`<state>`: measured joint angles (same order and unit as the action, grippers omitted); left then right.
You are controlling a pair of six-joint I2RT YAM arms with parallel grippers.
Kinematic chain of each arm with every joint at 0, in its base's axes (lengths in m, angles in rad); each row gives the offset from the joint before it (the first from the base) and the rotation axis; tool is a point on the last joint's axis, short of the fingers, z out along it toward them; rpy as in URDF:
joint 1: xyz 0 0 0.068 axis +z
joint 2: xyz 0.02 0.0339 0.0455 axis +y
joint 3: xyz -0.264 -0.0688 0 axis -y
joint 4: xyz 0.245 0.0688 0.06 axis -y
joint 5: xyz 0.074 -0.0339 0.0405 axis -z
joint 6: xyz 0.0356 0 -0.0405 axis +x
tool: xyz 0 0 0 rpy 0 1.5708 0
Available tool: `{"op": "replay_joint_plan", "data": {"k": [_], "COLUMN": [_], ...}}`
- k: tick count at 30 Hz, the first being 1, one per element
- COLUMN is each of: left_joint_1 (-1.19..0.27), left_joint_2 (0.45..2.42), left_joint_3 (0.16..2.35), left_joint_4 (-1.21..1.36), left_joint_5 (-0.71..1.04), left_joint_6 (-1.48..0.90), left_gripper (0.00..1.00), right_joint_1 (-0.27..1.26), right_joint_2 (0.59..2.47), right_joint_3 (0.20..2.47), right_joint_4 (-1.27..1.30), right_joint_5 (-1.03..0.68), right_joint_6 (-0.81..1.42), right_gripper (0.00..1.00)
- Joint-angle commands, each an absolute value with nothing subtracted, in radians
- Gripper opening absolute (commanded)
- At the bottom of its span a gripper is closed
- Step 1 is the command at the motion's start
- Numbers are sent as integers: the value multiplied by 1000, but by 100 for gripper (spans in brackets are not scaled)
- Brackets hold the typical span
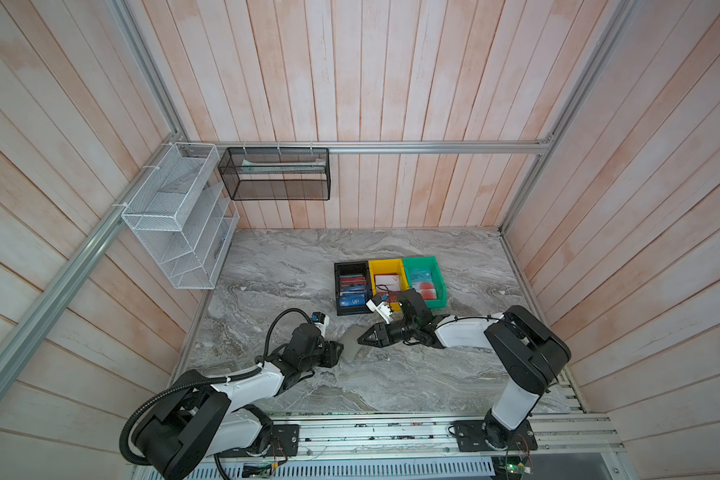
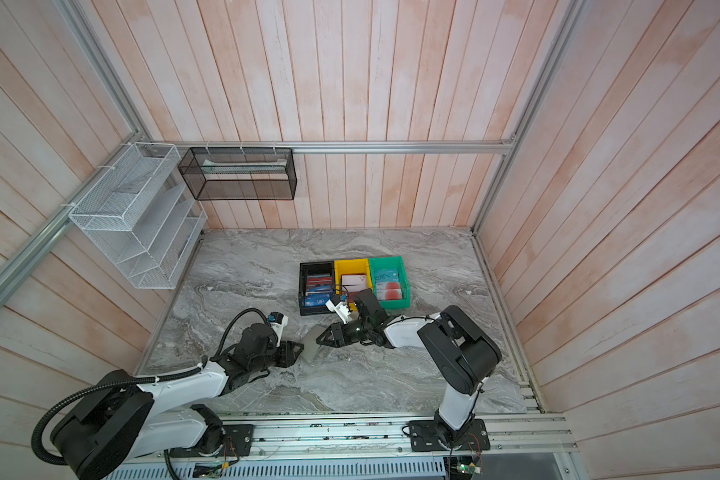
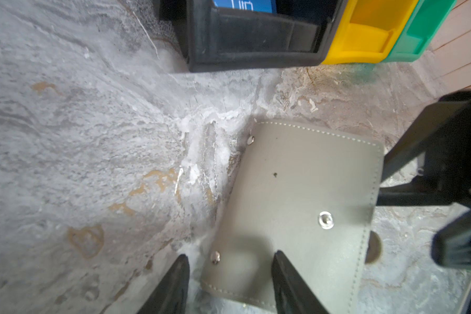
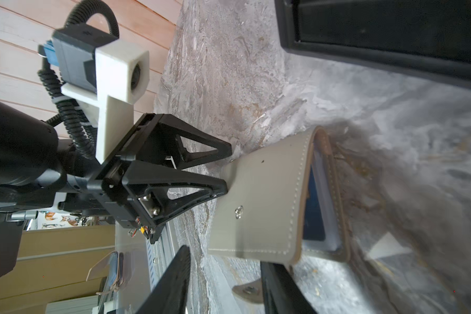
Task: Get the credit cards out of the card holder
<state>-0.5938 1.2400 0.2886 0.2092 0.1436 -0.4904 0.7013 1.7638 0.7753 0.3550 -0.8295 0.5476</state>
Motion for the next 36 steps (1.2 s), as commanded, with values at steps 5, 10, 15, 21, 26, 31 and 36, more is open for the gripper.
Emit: {"op": "replay_joint_plan", "data": {"k": [5,10,15,21,26,31,36], "left_joint_1": [-589,-589,-588,-574,-553,-505,-453], "left_joint_2": [1202,1215,1172,982,838,796,828], "left_joint_3": [258,260,321,420,446,462,508], "left_joint_4": [216,230,74,-250,-381,-424,-467], "left_joint_5": [182,202,165,88,47,70,89], "left_joint_6": [-507,-518,-553,-627,-649,-644,-628], "left_gripper": [53,53,51,51,51,51,51], "right_joint_1": [734,754,768,786,797,824,858], "right_joint_2": [1850,1878,1877,1874,1883,1914,1948], "right_joint_3": [898,957,982,999,1011,1053,1096], "right_joint_4": [357,332,317,279,272,264,254], "right_joint_5": [-890,-895,-897,-891,-899,-936,-957], "right_joint_6": [533,529,532,522,522,513,502], "right_gripper": [42,42,42,43,43,43,43]}}
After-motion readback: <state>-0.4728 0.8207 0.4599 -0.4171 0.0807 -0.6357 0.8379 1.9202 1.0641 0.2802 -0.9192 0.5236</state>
